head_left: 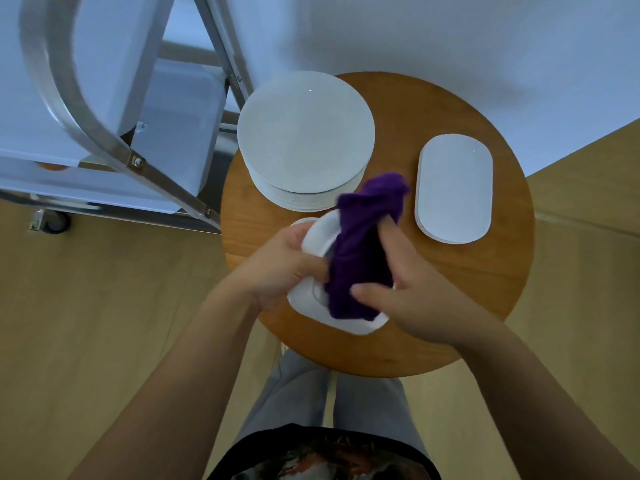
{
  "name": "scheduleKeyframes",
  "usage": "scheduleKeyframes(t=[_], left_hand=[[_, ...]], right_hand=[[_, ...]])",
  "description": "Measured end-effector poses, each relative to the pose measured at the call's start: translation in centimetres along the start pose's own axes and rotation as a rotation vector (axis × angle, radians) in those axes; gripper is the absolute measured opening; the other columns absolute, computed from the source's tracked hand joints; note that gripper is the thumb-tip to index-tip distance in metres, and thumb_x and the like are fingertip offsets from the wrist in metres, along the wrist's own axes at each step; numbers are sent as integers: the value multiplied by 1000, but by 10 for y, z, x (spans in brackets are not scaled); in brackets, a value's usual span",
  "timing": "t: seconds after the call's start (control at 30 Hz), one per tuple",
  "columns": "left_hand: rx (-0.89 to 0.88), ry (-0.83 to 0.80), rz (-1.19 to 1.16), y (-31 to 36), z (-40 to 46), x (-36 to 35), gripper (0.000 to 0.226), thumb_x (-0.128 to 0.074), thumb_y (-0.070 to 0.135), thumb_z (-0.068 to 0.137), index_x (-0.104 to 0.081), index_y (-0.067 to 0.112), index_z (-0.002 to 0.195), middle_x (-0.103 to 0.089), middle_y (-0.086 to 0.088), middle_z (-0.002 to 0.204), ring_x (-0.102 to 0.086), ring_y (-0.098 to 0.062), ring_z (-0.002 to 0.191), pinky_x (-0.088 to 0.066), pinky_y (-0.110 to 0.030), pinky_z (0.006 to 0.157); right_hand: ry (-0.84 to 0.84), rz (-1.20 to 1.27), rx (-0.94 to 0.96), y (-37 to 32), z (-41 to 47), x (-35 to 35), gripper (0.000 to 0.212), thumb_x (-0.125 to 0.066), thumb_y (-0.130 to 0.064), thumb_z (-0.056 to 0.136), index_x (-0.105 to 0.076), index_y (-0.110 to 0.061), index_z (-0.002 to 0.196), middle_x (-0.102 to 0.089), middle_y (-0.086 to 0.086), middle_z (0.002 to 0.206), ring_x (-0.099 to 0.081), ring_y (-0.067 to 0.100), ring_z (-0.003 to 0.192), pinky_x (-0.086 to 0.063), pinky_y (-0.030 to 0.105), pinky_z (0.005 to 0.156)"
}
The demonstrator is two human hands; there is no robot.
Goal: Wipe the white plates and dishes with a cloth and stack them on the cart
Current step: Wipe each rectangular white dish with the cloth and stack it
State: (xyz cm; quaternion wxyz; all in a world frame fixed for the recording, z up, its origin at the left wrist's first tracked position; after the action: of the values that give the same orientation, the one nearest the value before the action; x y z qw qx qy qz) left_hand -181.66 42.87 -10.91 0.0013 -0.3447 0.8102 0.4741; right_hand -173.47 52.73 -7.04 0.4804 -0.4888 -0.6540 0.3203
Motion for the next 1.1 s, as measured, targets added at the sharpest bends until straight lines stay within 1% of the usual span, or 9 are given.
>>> scheduleKeyframes(t=[0.07,0.13,0.27,0.43,0.6,0.77,0.87,1.0,1.1], left_hand=[[18,-62,71,2,-2,-7,40,-60,-14,62,-64,12,92,-71,-2,82,-69,-17,82,-56,-26,68],[78,-51,126,-1,-4,-8,39,-62,-5,51,-63,10,87,-68,-2,76,-66,-16,76,-53,-24,63],[104,-66,144,-6,-9,-10,43,-61,-3,46,-64,13,86,-67,-1,77,-64,-17,77,-51,-28,63],[-51,-90,-68,8,-21,-5,48,-66,7,43,-73,19,88,-70,-4,87,-68,-21,83,-54,-28,60],[-153,-22,-179,21,-29,7,45,-63,6,40,-75,18,81,-70,-3,80,-68,-19,76,-54,-25,54],[-208,161,-305,21,-26,18,54,-54,-4,38,-72,17,85,-69,-4,81,-67,-21,77,-55,-27,56],[-213,314,-418,11,-22,15,66,-55,0,35,-63,9,99,-69,-6,90,-67,-24,85,-57,-32,62],[-179,466,-507,-4,-22,11,53,-48,-3,45,-63,13,93,-71,-3,86,-68,-22,81,-57,-33,60],[-162,570,-525,-12,-18,0,50,-50,-3,48,-63,15,92,-72,-2,82,-68,-21,78,-56,-38,65]], right_hand=[[-49,-428,43,0,11,1,96,-72,-40,74,-5,-41,143,-22,-12,149,-23,9,136,-32,34,109],[-84,-495,61,-4,21,5,103,-75,-48,69,-8,-39,146,-28,-9,149,-28,14,135,-32,42,110],[-200,-195,13,2,29,10,61,-82,-44,62,-46,-47,111,-57,-24,105,-54,0,100,-55,25,81],[-121,274,-76,22,22,24,47,-83,-32,61,-60,-48,98,-67,-18,98,-64,4,93,-53,16,64],[-27,370,-139,43,8,34,46,-85,-35,56,-63,-46,94,-69,-14,95,-66,8,89,-53,19,63],[357,730,-184,68,-3,42,52,-84,-24,58,-61,-24,104,-71,-4,88,-70,16,81,-55,26,63],[667,884,-257,79,-7,33,49,-78,-34,59,-59,-25,104,-69,-5,89,-69,13,81,-56,26,66],[918,826,-393,88,-12,24,31,-74,-37,75,-57,-30,101,-65,-8,90,-66,12,85,-55,28,69],[1015,948,-479,92,-13,9,45,-73,-38,77,-52,-29,116,-65,-8,99,-65,12,89,-54,32,77]])
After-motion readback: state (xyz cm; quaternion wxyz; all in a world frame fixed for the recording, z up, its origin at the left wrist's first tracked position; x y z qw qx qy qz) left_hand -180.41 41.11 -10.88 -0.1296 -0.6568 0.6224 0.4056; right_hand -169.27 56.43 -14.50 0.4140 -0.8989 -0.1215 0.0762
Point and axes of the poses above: each hand's wrist, its own z-axis towards the middle knuckle, its own x-axis out of the back of the hand, y = z × x, the point moved 6 cm from there along z, towards the middle knuckle
